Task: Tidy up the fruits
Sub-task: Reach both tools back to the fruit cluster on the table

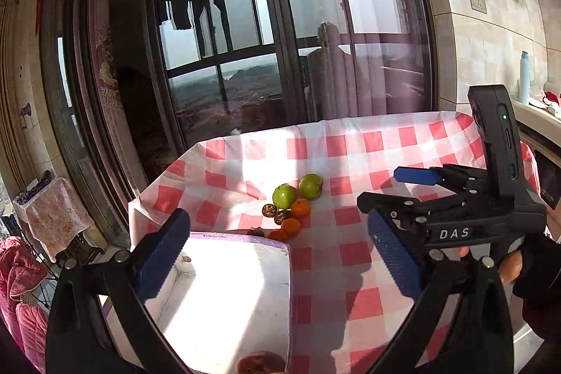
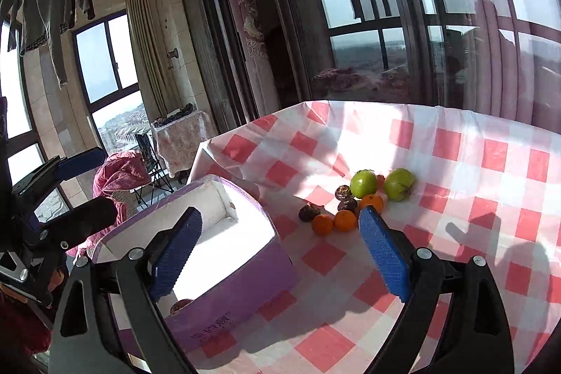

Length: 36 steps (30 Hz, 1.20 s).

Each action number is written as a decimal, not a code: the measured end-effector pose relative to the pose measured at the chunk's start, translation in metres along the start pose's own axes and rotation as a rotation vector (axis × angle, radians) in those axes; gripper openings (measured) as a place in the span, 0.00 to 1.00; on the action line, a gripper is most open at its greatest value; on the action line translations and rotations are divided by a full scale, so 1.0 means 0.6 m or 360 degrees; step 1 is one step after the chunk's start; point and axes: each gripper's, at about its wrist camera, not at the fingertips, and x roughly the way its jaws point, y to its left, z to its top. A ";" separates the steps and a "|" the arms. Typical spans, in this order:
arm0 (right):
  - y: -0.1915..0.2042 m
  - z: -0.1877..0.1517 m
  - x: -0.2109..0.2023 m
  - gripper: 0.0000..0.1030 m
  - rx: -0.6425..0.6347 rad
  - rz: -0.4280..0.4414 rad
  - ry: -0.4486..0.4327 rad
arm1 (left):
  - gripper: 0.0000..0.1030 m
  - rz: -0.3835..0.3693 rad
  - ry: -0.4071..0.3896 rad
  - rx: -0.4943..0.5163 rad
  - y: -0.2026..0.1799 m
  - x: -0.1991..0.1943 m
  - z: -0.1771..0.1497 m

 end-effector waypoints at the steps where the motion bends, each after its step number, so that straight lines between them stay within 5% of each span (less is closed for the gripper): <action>1: -0.034 -0.008 0.004 0.85 0.0071 -0.0064 0.0023 | 0.98 -0.0032 0.0038 0.0011 -0.047 0.023 -0.013; 5: -0.155 -0.072 0.027 0.85 0.0281 -0.0265 0.0136 | 0.98 -0.0132 0.0323 0.0001 -0.149 0.178 -0.095; 9: -0.236 -0.137 0.063 0.85 0.0437 -0.0380 0.0233 | 0.98 0.0188 0.0500 -0.0054 -0.175 0.339 -0.157; 13: -0.277 -0.159 0.084 0.86 0.0562 -0.0376 0.0260 | 0.98 0.0617 0.0572 -0.0216 -0.138 0.424 -0.171; 22: -0.265 -0.139 0.146 0.86 0.0480 -0.0343 0.0322 | 0.98 0.0940 0.0674 -0.0548 -0.046 0.519 -0.146; 23: -0.266 -0.136 0.152 0.86 0.0475 -0.0339 0.0326 | 0.98 0.0952 0.0707 -0.0606 -0.037 0.529 -0.148; 26: -0.270 -0.126 0.166 0.86 0.0469 -0.0347 0.0319 | 0.98 0.0736 0.0827 -0.0729 -0.020 0.569 -0.158; 36: -0.301 -0.124 0.169 0.86 0.0634 -0.0288 0.0267 | 0.96 0.0525 0.0870 -0.0865 -0.003 0.623 -0.160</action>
